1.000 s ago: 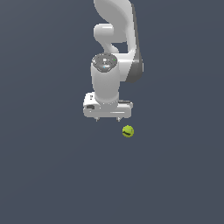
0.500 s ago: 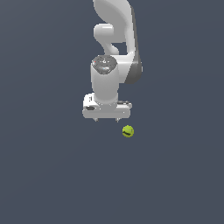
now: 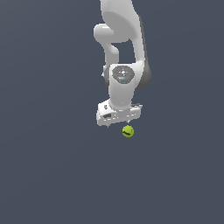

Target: Pick up the object and move it to a goal position.

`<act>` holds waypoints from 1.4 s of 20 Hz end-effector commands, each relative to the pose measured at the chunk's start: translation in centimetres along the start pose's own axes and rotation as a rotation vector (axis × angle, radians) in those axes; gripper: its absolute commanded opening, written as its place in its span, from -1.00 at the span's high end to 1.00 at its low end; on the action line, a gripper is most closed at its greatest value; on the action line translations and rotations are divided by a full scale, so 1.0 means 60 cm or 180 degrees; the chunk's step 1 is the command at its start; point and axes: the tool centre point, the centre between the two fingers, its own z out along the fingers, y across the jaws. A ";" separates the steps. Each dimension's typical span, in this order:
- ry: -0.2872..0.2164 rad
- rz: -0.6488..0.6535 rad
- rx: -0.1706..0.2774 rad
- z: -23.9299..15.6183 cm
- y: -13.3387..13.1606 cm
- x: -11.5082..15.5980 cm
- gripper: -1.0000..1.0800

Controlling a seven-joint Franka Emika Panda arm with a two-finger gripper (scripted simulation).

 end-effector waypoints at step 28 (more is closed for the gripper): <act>0.0052 -0.0797 0.0024 0.139 -0.104 0.012 -0.92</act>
